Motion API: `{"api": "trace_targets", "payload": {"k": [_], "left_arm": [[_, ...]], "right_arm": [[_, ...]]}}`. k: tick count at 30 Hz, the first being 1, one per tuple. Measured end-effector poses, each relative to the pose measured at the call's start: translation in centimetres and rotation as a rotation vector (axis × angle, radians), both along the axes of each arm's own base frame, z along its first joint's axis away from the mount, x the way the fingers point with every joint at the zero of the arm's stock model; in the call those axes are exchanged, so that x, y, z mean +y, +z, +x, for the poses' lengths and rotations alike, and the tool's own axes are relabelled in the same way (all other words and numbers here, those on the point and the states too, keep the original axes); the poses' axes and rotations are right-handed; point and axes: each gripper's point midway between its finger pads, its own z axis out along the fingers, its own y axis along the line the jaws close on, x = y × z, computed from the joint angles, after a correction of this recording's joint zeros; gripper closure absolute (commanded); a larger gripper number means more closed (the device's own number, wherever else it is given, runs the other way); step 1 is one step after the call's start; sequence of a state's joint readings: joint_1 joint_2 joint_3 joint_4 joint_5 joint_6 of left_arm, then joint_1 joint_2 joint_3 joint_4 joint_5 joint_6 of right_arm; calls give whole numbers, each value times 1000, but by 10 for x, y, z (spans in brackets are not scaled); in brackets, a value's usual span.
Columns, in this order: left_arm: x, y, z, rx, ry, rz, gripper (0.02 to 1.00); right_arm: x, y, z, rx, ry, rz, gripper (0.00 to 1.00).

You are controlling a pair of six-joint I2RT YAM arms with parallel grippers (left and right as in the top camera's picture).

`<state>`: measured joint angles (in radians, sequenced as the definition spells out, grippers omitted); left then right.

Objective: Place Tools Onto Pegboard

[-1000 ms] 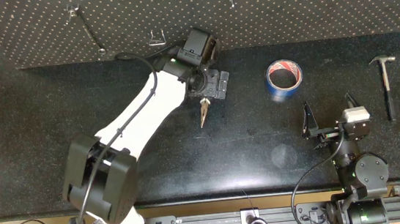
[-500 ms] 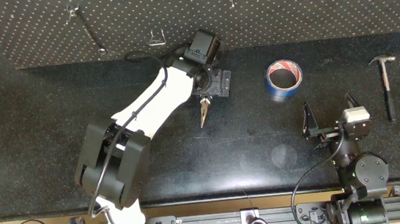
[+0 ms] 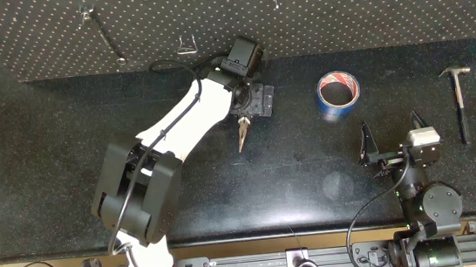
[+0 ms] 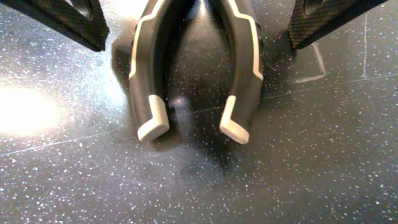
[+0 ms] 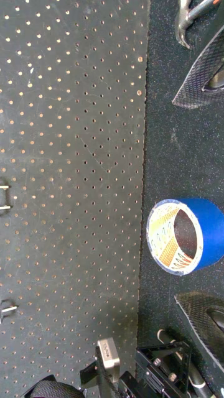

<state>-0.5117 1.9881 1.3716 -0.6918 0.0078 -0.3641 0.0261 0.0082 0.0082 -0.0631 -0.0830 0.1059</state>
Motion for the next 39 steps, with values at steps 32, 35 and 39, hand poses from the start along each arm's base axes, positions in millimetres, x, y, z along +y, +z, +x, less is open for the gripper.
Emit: {"api": "trace_targets", "payload": {"k": [32, 35, 39], "left_arm": [[5, 45, -2, -72, -22, -9, 991], [15, 81, -19, -89, -21, -15, 991], [32, 122, -49, -92, -21, -17, 991]], "right_arm": [[0, 0, 0, 0, 0, 0, 42], [0, 0, 0, 0, 0, 0, 42], [0, 0, 0, 0, 0, 0, 42]]}}
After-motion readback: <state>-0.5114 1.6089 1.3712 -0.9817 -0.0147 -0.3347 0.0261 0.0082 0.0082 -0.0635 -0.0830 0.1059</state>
